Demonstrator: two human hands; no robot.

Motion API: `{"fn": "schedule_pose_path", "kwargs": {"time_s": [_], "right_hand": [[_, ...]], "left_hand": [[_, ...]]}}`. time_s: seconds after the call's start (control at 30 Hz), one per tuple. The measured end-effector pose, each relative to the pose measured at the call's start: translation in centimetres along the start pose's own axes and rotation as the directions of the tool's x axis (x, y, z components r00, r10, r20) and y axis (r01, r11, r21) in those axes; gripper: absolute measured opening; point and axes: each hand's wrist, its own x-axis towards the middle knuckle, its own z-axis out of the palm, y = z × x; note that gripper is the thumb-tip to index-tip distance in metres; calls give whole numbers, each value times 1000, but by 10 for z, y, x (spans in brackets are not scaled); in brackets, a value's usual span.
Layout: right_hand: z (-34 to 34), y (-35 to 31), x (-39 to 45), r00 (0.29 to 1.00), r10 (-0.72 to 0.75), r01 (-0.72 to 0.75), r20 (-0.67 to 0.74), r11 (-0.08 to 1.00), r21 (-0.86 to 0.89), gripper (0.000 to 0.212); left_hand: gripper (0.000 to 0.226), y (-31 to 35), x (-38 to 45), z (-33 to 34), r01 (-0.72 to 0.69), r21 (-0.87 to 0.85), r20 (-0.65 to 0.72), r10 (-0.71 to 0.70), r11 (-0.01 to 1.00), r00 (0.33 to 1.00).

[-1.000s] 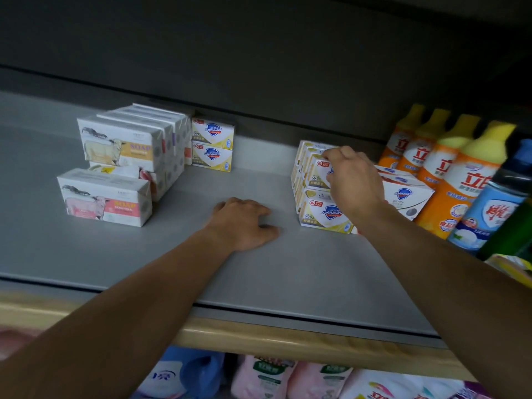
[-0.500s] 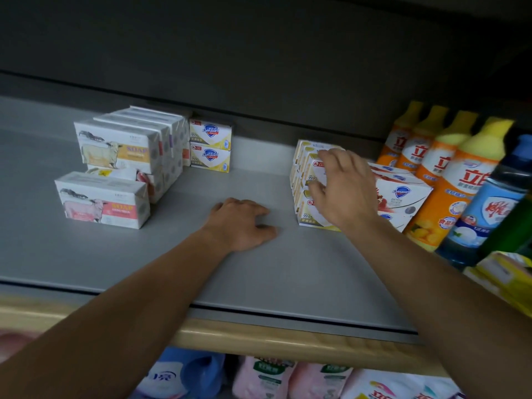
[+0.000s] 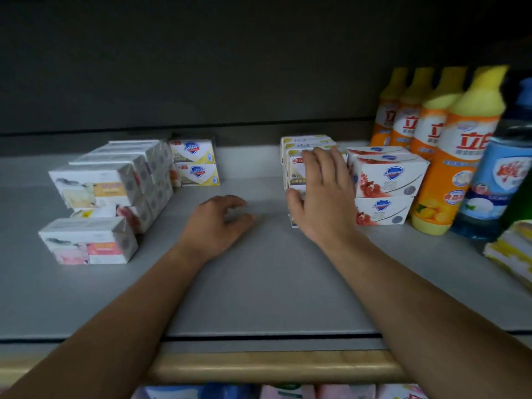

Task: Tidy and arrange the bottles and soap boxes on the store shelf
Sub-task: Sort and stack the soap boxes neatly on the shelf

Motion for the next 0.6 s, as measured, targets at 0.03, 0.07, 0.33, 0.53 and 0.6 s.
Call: {"fn": "schedule_pose_path", "kwargs": {"time_s": [0.03,0.07,0.33,0.53,0.6], "right_hand": [[1,0,0,1000,4,-4,-4,1000,7,65],[2,0,0,1000,6,-6,-10,1000,20,65],[7,4,1,998,19,-13,-55,995,99,65],[9,4,3,993,47,-26,-111,983,180,63],[10,3,3,992,49,-26,-116,982,189,62]], "left_hand": [[34,0,5,-4,8,-1,-25,-8,1000,1000],[33,0,13,-8,15,3,-41,-15,1000,999],[50,-16,113,-26,112,194,-239,-63,975,969],[63,-42,166,-23,121,536,-160,-40,836,986],[64,-46,173,-21,134,586,-150,-55,800,987]]}}
